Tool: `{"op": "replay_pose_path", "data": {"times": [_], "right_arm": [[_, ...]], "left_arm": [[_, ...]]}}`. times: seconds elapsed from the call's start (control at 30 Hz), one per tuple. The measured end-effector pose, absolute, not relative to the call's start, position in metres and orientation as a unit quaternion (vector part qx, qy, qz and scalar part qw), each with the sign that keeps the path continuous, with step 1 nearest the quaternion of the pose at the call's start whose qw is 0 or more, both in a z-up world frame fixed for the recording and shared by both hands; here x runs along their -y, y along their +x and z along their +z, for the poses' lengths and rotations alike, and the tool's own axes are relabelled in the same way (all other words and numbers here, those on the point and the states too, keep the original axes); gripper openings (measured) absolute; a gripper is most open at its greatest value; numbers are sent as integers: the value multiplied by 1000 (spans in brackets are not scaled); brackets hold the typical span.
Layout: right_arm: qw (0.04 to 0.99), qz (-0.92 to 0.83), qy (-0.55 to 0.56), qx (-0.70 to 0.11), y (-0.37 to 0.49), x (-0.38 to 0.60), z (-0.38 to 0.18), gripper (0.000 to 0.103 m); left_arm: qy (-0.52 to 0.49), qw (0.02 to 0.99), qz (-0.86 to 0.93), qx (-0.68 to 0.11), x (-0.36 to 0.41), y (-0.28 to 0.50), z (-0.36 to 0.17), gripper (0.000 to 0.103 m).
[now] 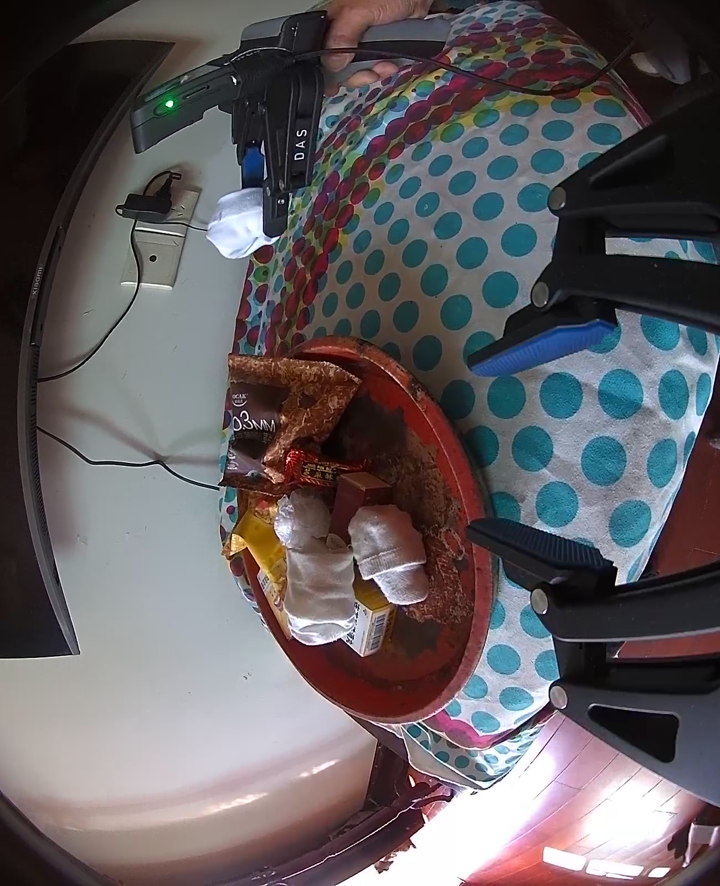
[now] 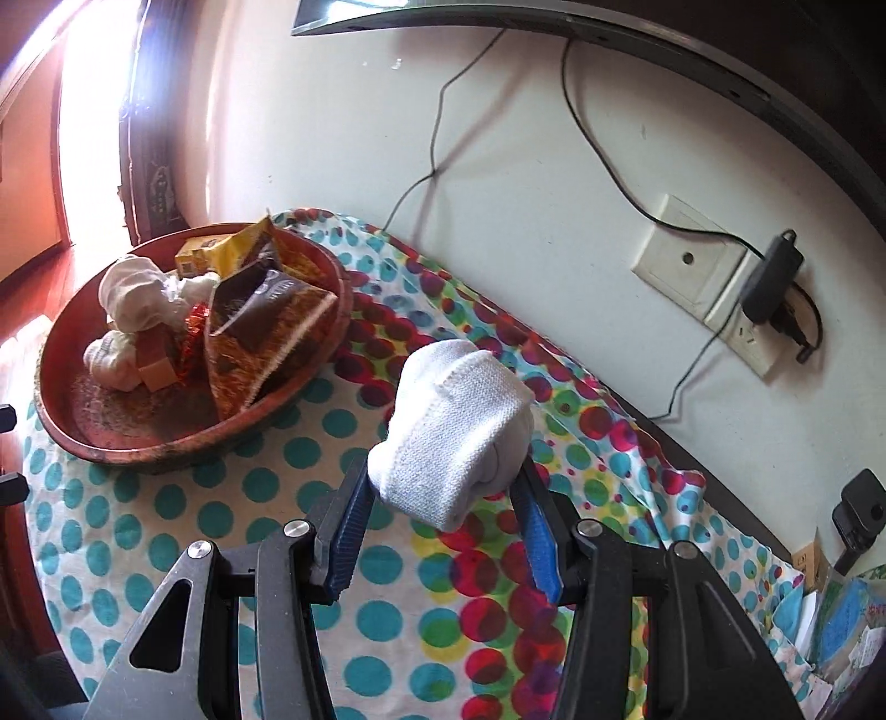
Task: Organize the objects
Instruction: 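Carry the small white rolled sock into the red tray and release it with the right gripper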
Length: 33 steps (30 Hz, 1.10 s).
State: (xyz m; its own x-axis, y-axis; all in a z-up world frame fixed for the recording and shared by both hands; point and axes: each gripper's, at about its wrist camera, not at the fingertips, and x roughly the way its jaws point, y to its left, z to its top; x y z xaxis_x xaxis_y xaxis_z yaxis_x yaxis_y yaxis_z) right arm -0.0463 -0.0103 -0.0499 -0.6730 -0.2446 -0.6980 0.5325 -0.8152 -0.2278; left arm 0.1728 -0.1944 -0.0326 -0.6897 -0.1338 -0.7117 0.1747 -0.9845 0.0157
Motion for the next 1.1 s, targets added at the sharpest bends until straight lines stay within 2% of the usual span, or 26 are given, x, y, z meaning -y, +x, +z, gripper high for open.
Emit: {"op": "replay_pose_path", "data": {"times": [0.17,0.4,0.57,0.7,1.1], "right_arm": [[255,-882,338,-209,-31,54,-43,48],[337,-856,368,-136,2,110,-33,48],[378,-832,384,-136,7,159,-33,48],[379,-821,400,-147,-5,181,-47,48],[366,-827,382,-190,-4,240,-79,48]], "left_arm": [[375,92,-922,-37,205,180,-32,55],[357,107,-926,-58,220,192,-29,55],[353,106,-928,-55,225,200,-24,55],[351,116,-928,-44,229,203,-22,55],[363,130,-920,-77,246,205,-29,56]]}}
